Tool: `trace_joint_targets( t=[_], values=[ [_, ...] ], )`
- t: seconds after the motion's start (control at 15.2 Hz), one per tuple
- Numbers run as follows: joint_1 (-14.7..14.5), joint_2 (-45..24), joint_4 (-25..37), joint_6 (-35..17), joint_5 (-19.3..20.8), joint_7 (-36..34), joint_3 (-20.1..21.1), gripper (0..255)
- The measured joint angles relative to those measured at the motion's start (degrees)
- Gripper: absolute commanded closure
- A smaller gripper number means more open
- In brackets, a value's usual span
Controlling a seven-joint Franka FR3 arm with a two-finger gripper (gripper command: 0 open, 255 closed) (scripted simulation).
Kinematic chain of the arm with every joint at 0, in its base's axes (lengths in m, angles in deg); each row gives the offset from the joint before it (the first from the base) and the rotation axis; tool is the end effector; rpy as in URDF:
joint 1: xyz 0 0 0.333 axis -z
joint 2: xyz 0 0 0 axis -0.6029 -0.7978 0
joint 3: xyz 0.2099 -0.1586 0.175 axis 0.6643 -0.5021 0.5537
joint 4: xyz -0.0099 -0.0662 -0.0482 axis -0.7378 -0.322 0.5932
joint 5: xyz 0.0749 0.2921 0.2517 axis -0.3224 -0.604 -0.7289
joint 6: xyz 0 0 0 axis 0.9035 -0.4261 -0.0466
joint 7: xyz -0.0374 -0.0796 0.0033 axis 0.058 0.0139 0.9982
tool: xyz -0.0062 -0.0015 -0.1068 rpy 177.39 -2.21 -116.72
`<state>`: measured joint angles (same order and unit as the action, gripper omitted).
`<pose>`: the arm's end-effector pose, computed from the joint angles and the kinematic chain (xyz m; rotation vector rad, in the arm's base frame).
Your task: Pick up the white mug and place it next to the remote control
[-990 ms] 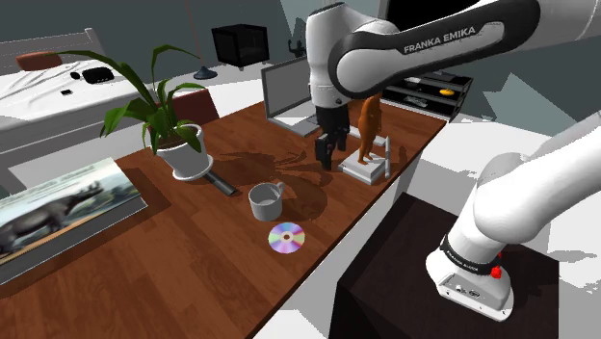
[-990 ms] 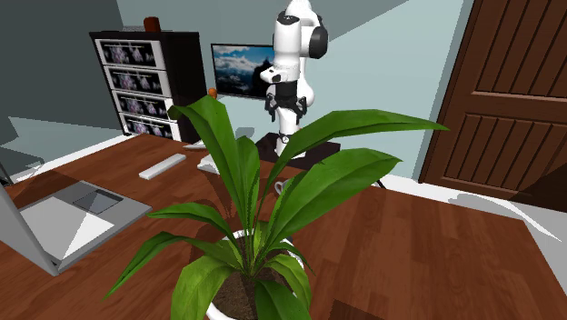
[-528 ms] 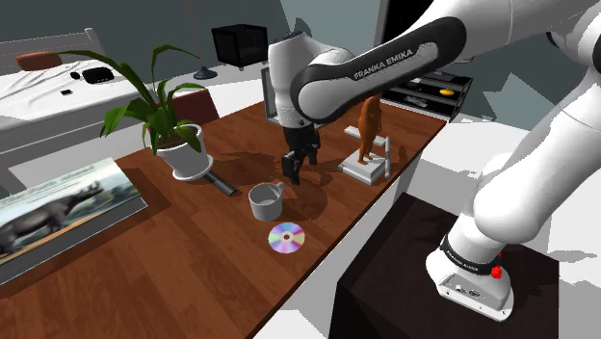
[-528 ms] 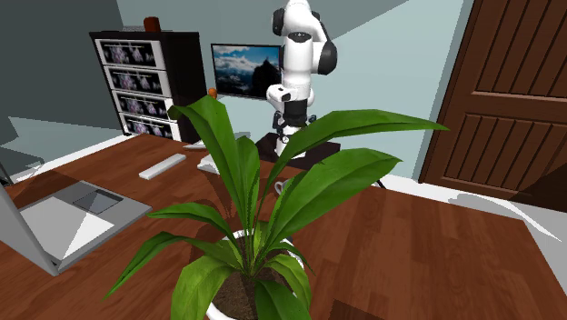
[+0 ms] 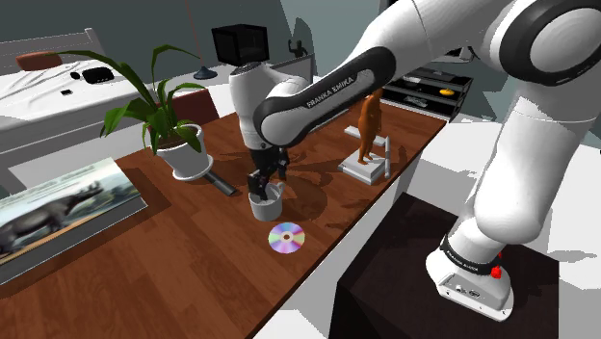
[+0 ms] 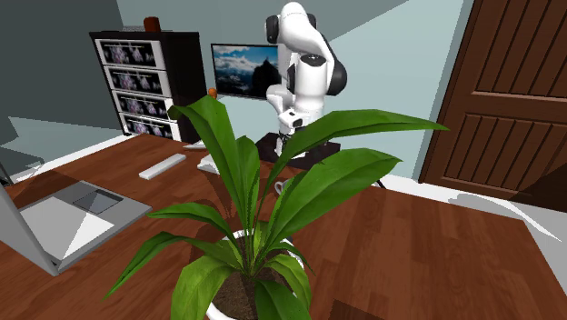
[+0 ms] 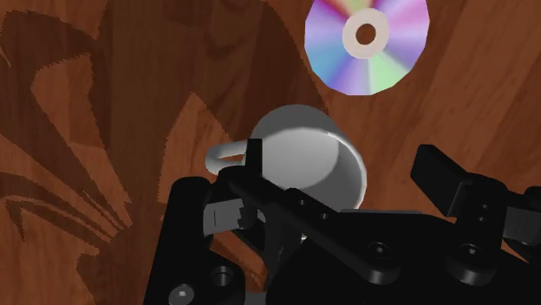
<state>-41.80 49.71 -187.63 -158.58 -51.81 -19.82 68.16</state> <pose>0.5045 0.2530 0.3903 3.0811 0.2203 -0.0969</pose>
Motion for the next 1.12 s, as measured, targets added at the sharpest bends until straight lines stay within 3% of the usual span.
trace_joint_targets(
  t=[0.4,1.12],
  values=[
    [-3.1,-11.9,10.1,-1.3,5.2,-5.3,-0.2,0],
    [-3.7,-14.9,8.3,-6.0,6.8,-6.6,-0.8,0]
  ],
)
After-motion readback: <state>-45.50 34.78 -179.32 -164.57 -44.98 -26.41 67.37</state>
